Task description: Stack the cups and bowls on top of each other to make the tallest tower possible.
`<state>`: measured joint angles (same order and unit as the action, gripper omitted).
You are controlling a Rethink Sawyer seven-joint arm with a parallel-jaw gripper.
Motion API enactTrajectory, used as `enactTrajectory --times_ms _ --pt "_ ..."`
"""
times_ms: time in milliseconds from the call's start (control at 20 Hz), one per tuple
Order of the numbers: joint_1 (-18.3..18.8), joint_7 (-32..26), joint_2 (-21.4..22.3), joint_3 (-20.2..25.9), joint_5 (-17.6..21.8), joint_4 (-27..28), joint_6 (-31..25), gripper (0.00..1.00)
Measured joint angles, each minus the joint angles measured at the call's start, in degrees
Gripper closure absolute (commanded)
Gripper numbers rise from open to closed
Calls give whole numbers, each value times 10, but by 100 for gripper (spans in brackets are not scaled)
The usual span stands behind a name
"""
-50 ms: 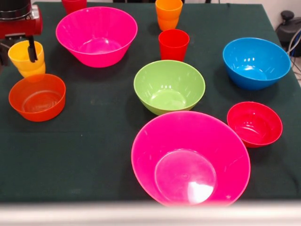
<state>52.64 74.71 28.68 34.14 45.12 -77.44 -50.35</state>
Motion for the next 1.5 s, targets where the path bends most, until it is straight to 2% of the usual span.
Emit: enactTrajectory --times_ms 700,950,1500 --pt "3 0 -41 4 0 17 0 0" --pt "10 0 -45 20 -3 16 0 0" --pt "28 0 17 61 -63 -4 -36 0"
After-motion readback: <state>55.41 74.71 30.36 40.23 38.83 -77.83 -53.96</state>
